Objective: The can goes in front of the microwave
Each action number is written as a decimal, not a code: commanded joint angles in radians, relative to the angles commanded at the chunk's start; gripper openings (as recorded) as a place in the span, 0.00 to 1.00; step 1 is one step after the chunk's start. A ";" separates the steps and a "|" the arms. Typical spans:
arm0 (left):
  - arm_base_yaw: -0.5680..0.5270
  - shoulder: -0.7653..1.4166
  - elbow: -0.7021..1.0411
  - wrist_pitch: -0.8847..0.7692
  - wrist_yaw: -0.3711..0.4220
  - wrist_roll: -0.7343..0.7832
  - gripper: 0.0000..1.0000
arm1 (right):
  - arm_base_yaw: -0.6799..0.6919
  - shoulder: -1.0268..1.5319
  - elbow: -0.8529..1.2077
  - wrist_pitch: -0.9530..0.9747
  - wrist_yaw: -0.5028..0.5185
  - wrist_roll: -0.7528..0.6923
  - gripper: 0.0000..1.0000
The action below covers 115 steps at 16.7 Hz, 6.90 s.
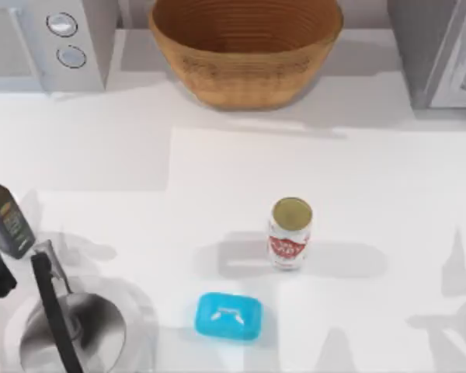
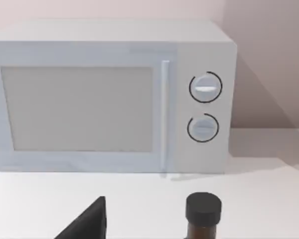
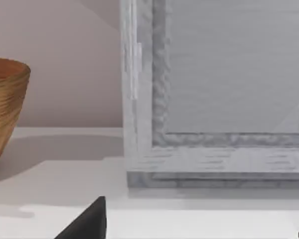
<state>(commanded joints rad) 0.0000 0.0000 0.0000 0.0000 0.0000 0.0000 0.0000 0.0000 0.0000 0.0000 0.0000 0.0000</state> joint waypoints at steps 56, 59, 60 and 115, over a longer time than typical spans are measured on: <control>-0.836 2.343 1.973 -1.200 0.004 -0.019 0.70 | 0.000 0.000 0.000 0.000 0.000 0.000 1.00; -0.836 2.343 1.973 -1.200 0.004 -0.019 0.47 | 0.000 0.000 0.000 0.000 0.000 0.000 1.00; -0.836 2.343 1.973 -1.200 0.004 -0.019 0.40 | 0.000 0.000 0.000 0.000 0.000 0.000 1.00; 0.160 2.176 1.860 -1.256 0.002 0.189 0.00 | 0.000 0.000 0.000 0.000 0.000 0.000 1.00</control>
<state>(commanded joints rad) 0.1603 2.1757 1.8602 -1.2560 0.0020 0.1894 0.0000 0.0000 0.0000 0.0000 0.0000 0.0000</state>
